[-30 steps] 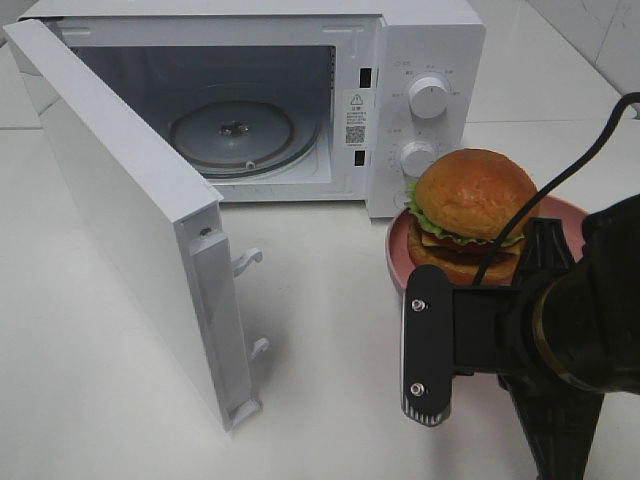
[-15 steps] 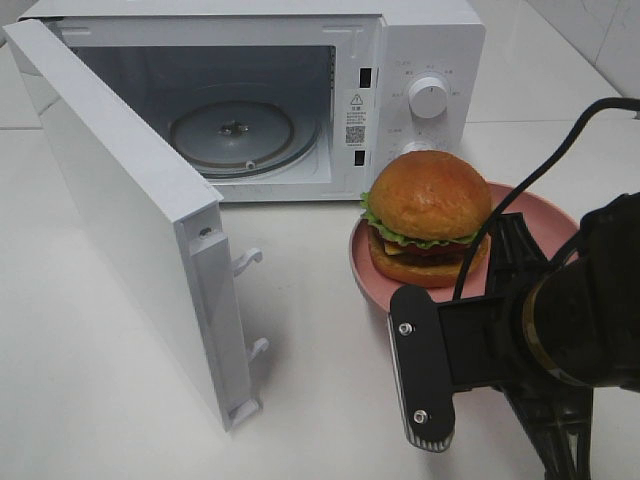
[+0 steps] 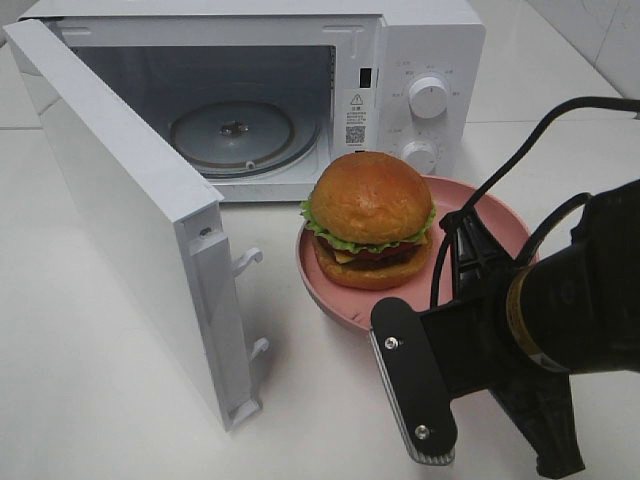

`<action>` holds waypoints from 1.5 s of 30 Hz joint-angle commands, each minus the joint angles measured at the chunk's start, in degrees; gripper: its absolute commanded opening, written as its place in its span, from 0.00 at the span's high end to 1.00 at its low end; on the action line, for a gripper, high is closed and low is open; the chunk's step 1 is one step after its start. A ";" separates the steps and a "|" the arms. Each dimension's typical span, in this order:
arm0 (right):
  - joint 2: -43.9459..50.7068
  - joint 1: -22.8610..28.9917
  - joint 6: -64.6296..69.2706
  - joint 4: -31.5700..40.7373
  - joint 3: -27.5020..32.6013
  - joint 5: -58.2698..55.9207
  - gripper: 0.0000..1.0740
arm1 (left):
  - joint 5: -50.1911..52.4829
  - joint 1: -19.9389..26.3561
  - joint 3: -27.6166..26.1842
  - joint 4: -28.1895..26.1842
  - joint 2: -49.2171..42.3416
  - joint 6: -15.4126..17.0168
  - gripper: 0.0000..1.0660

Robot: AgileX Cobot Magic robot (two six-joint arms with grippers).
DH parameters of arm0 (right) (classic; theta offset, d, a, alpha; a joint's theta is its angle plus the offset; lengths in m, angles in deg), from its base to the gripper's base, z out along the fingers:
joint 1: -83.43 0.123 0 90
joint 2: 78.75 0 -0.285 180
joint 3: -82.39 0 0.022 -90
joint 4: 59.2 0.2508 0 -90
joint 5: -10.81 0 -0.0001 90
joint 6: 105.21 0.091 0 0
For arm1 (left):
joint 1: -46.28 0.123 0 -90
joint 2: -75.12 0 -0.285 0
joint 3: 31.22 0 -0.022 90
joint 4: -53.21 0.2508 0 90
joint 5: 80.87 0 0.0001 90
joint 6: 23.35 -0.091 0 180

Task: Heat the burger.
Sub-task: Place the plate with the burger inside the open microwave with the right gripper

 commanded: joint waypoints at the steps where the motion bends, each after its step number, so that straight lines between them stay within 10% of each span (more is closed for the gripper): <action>1: 0.69 -3.61 -8.94 1.55 -0.74 3.09 1.00 | 0.74 0.23 0.00 0.11 -0.86 -0.11 0.08; 31: 0.69 -23.15 -65.20 33.29 -8.08 8.77 1.00 | 0.74 0.23 0.00 0.11 -0.86 -0.11 0.08; 45: 0.52 -24.24 -78.67 42.17 -10.49 8.19 1.00 | 0.74 0.23 0.00 0.11 -0.86 -0.11 0.08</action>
